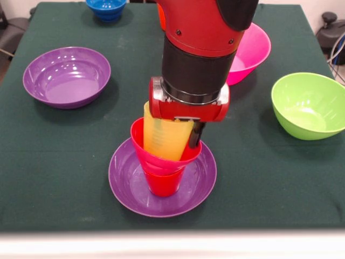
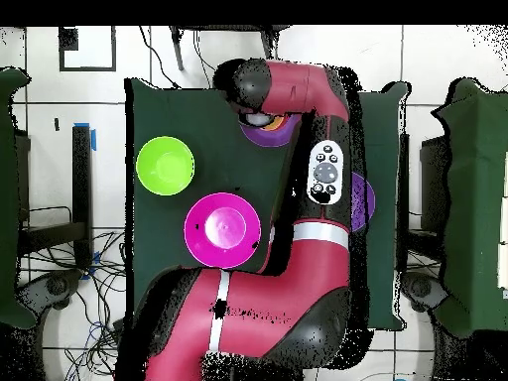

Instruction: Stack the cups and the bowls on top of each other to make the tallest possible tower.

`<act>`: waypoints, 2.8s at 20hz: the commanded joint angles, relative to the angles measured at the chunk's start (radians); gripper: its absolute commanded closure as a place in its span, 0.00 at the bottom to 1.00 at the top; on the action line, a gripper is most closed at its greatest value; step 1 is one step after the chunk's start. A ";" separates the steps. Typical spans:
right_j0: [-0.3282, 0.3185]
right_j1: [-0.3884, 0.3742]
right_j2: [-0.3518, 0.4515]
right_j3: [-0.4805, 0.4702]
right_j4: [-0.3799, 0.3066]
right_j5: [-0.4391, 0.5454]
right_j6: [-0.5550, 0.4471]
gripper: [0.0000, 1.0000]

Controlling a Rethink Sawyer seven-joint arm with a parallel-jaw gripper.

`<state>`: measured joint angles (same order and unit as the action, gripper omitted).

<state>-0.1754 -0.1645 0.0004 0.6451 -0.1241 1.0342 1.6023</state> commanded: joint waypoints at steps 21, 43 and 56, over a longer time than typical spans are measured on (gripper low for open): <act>-0.009 0.046 0.104 -0.234 0.028 0.416 -0.122 0.00; 0.014 0.069 0.058 -0.432 0.053 0.727 -0.106 0.00; 0.132 -0.390 -0.014 0.547 0.085 0.040 0.106 0.00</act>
<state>-0.1083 -0.4077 -0.0583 0.7862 -0.0442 1.2741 1.6023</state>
